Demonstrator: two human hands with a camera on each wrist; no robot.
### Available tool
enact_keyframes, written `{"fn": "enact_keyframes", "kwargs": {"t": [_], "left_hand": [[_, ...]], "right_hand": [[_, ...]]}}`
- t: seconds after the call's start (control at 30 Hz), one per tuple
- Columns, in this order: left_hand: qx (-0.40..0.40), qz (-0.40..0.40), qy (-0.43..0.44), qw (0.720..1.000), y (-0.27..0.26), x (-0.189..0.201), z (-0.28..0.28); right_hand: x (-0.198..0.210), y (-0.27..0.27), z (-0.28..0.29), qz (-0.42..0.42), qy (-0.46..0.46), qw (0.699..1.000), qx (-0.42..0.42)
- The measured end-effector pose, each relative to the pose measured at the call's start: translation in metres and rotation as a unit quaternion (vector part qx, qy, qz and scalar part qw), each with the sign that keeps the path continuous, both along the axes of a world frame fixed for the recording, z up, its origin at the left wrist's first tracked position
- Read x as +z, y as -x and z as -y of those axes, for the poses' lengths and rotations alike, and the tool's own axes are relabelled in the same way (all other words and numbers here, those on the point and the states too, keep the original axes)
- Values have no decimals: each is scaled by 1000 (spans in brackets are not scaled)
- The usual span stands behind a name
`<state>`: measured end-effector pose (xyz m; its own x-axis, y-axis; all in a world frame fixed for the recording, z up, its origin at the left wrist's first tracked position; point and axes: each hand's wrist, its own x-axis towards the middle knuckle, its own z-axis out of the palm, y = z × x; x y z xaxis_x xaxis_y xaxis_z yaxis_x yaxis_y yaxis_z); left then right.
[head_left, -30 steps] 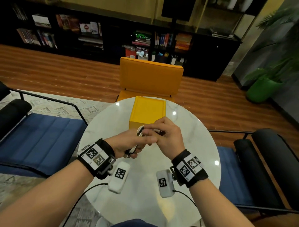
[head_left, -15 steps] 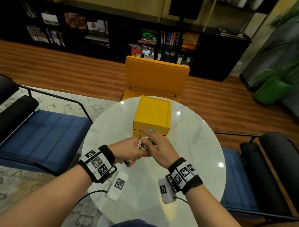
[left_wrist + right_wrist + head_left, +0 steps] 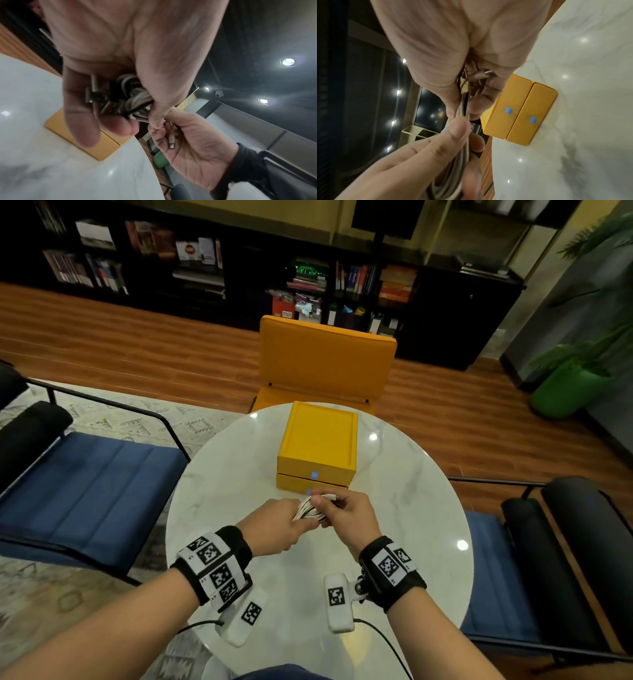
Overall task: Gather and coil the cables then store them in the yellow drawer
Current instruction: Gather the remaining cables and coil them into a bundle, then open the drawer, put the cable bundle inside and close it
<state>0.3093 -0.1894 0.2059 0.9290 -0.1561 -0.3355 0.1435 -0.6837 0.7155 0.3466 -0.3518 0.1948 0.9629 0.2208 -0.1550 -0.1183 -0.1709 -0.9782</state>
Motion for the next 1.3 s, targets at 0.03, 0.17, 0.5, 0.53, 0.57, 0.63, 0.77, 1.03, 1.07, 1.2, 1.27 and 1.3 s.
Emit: {"fn": "enact_keyframes", "kwargs": {"t": [0.03,0.17,0.5,0.53,0.57,0.63,0.77,1.03,1.07,1.2,1.27,1.3], "left_hand": [[-18,-3,-21,1000,0,-3,0],[-73,-20,-88,993,-3,-14,-8],[-64,-176,113,976,3,-10,-22],[-58,-189,128,972,3,-10,-24],[-52,-204,147,967,2,-11,-25],[-44,-237,177,954,1,-12,-27],[-20,-271,216,938,-4,-20,-29],[34,-255,236,937,-25,-41,0],[36,-248,232,940,-29,-45,5],[162,-220,222,936,-53,-71,14],[237,-220,213,922,-71,-94,12],[263,-226,217,912,-80,-104,11]], "right_hand": [[-3,1,1,-8,5,1000,7],[-8,0,6,66,187,976,84],[-26,24,24,366,412,757,351],[-28,25,23,358,394,768,356],[-31,27,23,359,378,774,359],[-36,30,23,350,360,784,366],[-38,36,22,319,363,806,343],[-62,29,31,288,401,825,276],[-64,27,35,275,404,829,271],[-76,22,57,168,406,872,215],[-84,27,75,110,399,894,173],[-89,31,85,90,394,901,160]]}}
